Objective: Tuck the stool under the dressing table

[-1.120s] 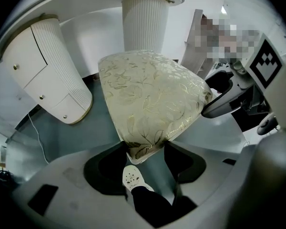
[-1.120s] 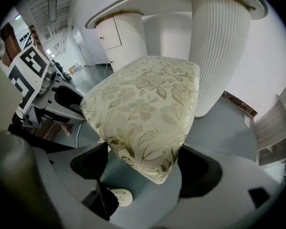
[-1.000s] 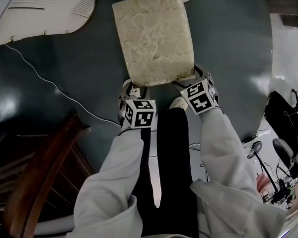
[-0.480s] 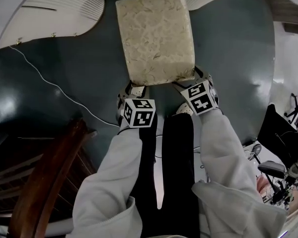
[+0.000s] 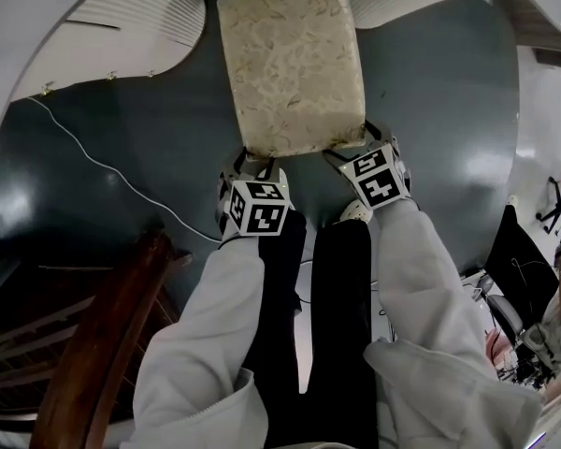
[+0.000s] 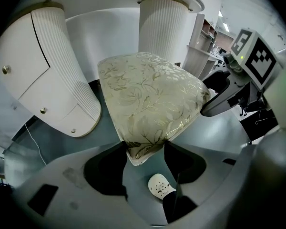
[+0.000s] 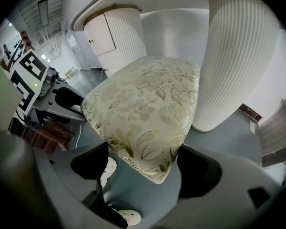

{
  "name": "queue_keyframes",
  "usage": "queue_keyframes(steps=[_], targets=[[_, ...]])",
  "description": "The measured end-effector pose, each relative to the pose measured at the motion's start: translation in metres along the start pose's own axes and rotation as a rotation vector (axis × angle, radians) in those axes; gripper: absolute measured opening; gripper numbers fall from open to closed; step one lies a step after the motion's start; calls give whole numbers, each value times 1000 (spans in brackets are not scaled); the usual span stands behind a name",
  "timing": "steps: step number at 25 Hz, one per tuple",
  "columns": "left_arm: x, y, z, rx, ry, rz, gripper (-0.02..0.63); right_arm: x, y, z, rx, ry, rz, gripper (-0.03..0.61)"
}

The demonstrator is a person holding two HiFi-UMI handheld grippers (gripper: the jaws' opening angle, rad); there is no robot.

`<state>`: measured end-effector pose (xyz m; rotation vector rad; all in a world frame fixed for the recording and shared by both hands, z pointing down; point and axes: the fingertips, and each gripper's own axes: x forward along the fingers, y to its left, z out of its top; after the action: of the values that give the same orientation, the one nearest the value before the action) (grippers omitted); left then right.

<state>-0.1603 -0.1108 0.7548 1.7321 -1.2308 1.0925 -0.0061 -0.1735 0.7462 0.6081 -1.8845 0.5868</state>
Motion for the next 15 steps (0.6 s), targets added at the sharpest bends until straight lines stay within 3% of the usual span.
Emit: queue_keyframes(steps=[15], targets=[[6,40,32,13,-42,-3,247,15,-12,50,2,-33,-6,502]])
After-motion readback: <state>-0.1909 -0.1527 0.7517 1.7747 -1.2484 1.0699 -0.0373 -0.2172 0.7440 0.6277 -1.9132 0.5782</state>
